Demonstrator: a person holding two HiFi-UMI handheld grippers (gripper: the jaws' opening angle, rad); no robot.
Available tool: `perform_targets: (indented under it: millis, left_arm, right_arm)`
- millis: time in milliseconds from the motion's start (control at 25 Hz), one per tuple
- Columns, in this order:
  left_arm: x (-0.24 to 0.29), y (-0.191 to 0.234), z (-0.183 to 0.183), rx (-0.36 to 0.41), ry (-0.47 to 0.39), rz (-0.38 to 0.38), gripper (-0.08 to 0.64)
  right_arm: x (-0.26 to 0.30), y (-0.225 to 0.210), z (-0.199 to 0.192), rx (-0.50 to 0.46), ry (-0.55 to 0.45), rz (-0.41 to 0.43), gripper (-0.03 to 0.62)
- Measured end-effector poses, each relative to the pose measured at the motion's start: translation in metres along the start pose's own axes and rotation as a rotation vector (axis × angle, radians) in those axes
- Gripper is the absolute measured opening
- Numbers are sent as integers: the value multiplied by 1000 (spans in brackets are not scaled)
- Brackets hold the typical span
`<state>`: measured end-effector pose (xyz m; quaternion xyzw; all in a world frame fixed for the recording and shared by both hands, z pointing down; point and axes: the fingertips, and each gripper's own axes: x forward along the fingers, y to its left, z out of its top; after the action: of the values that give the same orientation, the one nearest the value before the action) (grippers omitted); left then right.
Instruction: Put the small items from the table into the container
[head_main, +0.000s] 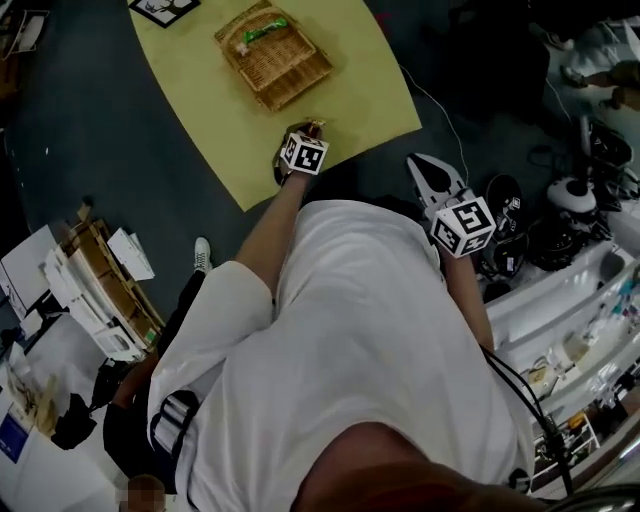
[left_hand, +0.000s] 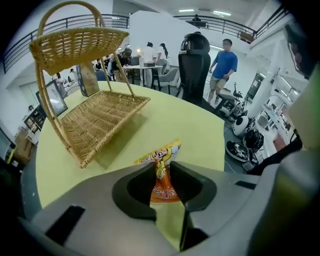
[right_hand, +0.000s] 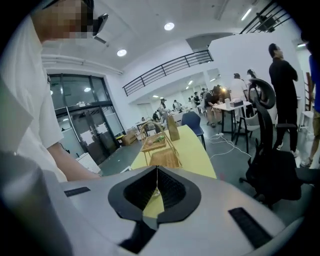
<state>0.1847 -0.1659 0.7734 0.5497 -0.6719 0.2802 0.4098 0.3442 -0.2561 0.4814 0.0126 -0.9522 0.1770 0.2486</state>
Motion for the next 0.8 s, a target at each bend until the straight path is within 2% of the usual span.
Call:
perform_targets:
  millis: [120,280,440,560,600,640,800]
  left_arm:
    - [6,11,9,-10,-32,18,98]
    - [12,23,16,-81,-54,38,98]
    - [19,25,21,-92,-65,54,98]
    - [17,23,20,-141,-71,61,100]
    - [14,22,20,-156,-77,66,115]
    - [11,22,20,-169,-84,71,159]
    - [-6,30,19,-197,-120,104,163]
  right_arm:
    - [34,-5,27,-34,18,38,15]
    - [65,-9,54,-74,40,118,15]
    - [87,-16,67,-106,65,184,15]
    - [99,-13,75,-141,92,243,16]
    - [103,-11,78,-154,98,257,17]
    - [106,-9,81,-168,102,267,17]
    - [132,1,90,-225,110,314,17]
